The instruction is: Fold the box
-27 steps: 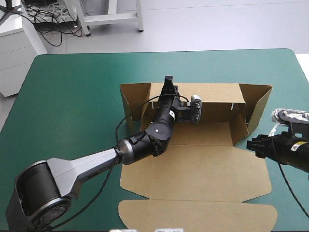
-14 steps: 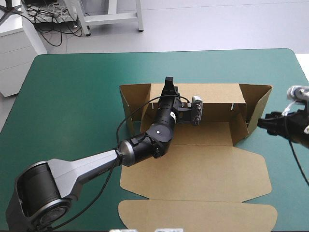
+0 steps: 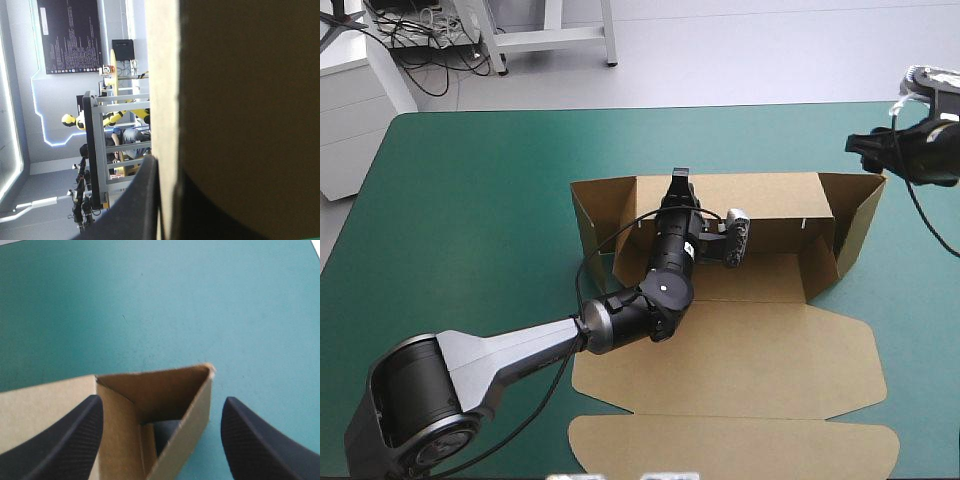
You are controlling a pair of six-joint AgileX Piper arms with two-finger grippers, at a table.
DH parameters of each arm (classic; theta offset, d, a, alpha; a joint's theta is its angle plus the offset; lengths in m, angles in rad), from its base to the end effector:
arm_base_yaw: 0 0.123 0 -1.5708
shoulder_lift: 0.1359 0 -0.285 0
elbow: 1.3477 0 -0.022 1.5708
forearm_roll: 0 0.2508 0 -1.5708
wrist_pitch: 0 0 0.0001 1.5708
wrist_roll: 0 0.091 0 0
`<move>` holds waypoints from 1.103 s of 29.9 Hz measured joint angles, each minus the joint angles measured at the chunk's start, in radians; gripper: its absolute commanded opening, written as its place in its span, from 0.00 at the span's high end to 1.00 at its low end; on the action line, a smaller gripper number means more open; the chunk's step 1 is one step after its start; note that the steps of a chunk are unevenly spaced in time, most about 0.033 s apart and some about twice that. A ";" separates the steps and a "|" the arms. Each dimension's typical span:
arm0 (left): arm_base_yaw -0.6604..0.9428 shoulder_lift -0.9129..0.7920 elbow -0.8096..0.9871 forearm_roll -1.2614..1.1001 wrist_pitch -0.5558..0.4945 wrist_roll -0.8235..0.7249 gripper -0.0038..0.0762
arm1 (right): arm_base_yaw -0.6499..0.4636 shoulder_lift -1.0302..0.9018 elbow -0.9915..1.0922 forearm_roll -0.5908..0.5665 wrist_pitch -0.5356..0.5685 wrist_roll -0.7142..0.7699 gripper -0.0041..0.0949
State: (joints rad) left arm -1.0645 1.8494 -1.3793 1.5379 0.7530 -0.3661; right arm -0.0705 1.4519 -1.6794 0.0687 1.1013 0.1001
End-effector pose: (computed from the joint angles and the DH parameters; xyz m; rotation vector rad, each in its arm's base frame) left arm 0.2564 -0.3340 0.2839 1.4776 1.2733 0.8039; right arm 0.3003 -0.0156 0.4422 0.2075 2.3477 0.1018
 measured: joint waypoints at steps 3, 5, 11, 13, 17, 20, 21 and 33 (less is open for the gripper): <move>-0.006 0.005 0.000 0.021 0.009 -0.028 0.96 | 0.000 0.093 -0.079 0.027 0.000 -0.012 0.34; -0.008 0.006 0.000 0.028 0.019 -0.036 0.96 | 0.000 0.149 -0.128 0.032 0.000 -0.022 0.34; -0.010 0.006 0.000 0.032 0.026 -0.085 0.96 | 0.000 0.309 -0.216 0.032 0.016 -0.054 0.34; -0.010 0.006 0.000 0.032 0.027 -0.099 0.96 | -0.001 0.346 -0.229 0.028 0.025 -0.060 0.34; -0.010 0.007 0.000 0.032 0.028 -0.106 0.96 | -0.001 0.391 -0.233 0.002 0.046 -0.064 0.34; -0.010 0.007 0.000 0.033 0.028 -0.107 0.96 | -0.002 0.406 -0.233 -0.028 0.085 -0.071 0.34; -0.010 0.007 0.000 0.033 0.028 -0.107 0.96 | -0.002 0.408 -0.233 -0.033 0.099 -0.077 0.34; -0.012 0.007 0.000 0.035 0.038 -0.122 0.96 | -0.002 0.368 -0.177 -0.021 0.138 -0.109 0.35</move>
State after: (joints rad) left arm -1.0761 1.8568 -1.3793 1.5727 0.7908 -0.4882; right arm -0.0721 1.8202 -1.8568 0.0479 1.2393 -0.0093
